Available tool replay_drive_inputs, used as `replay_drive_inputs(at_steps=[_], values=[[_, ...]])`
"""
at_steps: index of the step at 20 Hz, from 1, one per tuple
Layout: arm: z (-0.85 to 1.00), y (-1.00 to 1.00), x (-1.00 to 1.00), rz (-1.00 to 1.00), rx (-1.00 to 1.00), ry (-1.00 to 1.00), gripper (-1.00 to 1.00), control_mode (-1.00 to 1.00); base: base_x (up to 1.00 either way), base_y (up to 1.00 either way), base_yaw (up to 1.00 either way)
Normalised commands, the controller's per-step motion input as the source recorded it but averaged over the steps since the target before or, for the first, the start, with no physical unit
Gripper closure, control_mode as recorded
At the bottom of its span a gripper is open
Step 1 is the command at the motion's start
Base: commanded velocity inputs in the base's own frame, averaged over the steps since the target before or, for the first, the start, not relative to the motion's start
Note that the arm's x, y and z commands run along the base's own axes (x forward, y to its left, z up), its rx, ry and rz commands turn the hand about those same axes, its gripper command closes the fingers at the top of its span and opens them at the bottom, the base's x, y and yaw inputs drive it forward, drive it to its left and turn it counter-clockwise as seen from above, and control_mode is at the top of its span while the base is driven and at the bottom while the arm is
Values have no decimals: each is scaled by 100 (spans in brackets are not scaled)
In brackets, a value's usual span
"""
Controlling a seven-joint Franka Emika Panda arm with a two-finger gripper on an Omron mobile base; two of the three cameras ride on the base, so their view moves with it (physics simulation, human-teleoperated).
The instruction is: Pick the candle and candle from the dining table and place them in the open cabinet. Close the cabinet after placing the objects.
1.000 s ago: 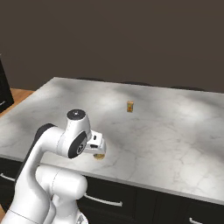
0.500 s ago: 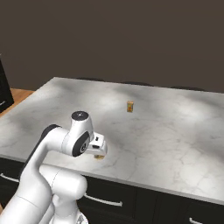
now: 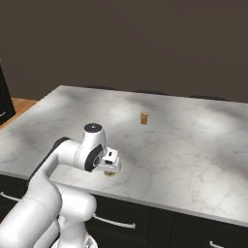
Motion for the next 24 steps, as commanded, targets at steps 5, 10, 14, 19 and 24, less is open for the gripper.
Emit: replay_drive_inputs(at_steps=[5,10,14,19,24], values=[[-12,-8,18,-4,0,1,-100,-100,0,0,0],[-15,0,18,-3,0,1,-100,-100,0,0,0],[-17,0,21,-3,0,1,-100,-100,0,0,0],[-19,-2,20,-3,0,2,-100,-100,0,0,0],[-20,-7,14,-3,0,0,-100,-100,0,0,0]])
